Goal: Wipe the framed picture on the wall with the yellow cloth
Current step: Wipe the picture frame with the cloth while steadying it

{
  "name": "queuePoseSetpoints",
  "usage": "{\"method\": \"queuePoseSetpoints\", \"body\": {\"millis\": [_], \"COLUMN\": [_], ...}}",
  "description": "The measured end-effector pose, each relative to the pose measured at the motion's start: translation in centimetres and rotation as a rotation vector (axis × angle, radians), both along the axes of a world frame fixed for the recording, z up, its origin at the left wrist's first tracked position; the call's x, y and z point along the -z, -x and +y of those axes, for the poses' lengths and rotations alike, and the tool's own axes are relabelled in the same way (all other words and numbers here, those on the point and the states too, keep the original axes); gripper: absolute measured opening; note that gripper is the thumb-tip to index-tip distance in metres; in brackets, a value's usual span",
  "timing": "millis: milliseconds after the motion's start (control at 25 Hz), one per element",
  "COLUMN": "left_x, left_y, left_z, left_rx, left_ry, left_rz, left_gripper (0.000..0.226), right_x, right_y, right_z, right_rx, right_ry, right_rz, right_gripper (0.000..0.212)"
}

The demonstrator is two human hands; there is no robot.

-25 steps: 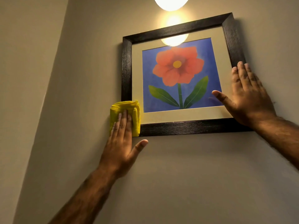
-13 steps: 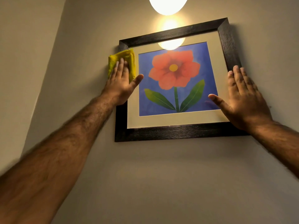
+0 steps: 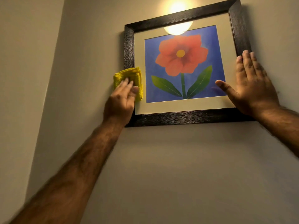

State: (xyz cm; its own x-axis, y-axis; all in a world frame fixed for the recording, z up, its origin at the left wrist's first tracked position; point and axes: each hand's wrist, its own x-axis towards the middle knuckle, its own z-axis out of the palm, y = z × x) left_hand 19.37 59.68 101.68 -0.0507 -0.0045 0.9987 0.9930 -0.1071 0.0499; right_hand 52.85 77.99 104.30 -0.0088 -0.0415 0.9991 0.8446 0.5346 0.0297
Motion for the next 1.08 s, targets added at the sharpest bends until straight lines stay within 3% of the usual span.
{"method": "queuePoseSetpoints", "body": {"millis": [80, 200, 360, 520, 800, 960, 1080], "left_x": [-1.4, -2.2, -2.1, -1.8, -2.5, -0.6, 1.1], "left_y": [0.5, 1.0, 1.1, 3.2, 4.0, 5.2, 6.6], "left_z": [-1.2, -2.2, -1.8, -1.6, -1.9, -3.8, -6.1], "left_rx": [-0.019, 0.056, -0.009, 0.275, 0.736, 0.771, 0.754], "left_ry": [-0.067, -0.037, -0.169, -0.092, 0.047, 0.001, 0.016], "left_rz": [-0.021, -0.086, -0.186, -0.554, -0.788, -0.835, -0.846], "left_gripper": [0.037, 0.037, 0.051, 0.07, 0.041, 0.039, 0.041], "right_x": [0.0, 0.0, 0.1, 0.1, 0.2, 0.3, 1.5], "right_y": [0.0, 0.0, 0.0, 0.0, 0.1, 0.4, 4.9], "right_z": [0.1, 0.0, -0.1, 0.1, -0.2, -2.0, -6.3], "right_rx": [0.003, 0.0, -0.01, -0.022, -0.04, -0.046, -0.23], "right_ry": [-0.003, -0.01, -0.016, -0.024, 0.002, -0.024, -0.202], "right_rz": [0.006, 0.001, -0.001, 0.002, -0.003, -0.027, -0.277], "right_gripper": [0.104, 0.103, 0.103, 0.103, 0.103, 0.101, 0.089]}}
